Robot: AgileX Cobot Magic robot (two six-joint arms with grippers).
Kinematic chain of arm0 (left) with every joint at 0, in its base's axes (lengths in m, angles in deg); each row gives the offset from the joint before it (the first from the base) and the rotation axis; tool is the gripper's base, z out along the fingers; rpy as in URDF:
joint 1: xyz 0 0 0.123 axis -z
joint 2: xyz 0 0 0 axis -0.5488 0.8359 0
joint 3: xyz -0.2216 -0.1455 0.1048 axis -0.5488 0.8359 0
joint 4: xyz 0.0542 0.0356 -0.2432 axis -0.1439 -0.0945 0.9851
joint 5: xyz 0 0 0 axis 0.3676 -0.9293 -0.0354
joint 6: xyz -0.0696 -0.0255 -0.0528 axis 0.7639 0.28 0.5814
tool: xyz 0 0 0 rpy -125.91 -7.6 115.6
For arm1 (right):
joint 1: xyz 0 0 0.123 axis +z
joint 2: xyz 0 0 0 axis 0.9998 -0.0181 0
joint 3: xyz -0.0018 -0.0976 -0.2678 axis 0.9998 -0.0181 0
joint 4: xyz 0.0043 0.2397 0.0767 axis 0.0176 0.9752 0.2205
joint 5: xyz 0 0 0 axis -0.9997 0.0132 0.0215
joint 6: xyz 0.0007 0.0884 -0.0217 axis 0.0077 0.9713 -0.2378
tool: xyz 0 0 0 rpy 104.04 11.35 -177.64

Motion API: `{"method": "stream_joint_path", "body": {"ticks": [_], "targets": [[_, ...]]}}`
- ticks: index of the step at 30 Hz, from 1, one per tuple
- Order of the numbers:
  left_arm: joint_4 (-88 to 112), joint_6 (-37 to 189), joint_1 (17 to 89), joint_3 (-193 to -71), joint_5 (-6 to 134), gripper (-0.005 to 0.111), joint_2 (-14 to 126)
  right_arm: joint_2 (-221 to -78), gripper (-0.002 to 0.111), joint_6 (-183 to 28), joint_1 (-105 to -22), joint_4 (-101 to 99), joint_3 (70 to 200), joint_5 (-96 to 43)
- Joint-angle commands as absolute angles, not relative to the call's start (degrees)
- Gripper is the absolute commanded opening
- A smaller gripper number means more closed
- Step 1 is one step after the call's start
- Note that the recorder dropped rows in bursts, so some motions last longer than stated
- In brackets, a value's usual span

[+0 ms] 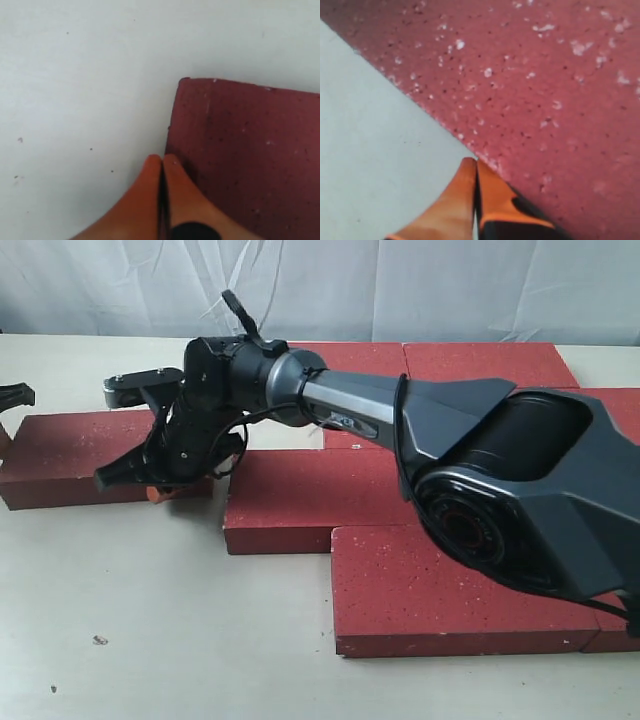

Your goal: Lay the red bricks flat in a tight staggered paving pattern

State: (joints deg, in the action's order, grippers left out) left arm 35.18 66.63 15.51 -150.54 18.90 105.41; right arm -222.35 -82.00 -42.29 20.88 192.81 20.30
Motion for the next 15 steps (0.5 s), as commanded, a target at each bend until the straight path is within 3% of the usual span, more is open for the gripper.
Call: {"method": "stream_joint_path", "body": {"ticks": [1, 15], "targets": [[38.39, 66.0, 15.82, -150.27, 20.46, 0.0, 106.58, -222.11, -0.001, -81.26, -43.95, 19.78, 193.15, 18.88], [49.99, 58.58, 15.82, -150.27, 22.04, 0.0, 110.51, -222.11, -0.001, -81.26, -44.31, 19.5, 193.15, 16.13]]}}
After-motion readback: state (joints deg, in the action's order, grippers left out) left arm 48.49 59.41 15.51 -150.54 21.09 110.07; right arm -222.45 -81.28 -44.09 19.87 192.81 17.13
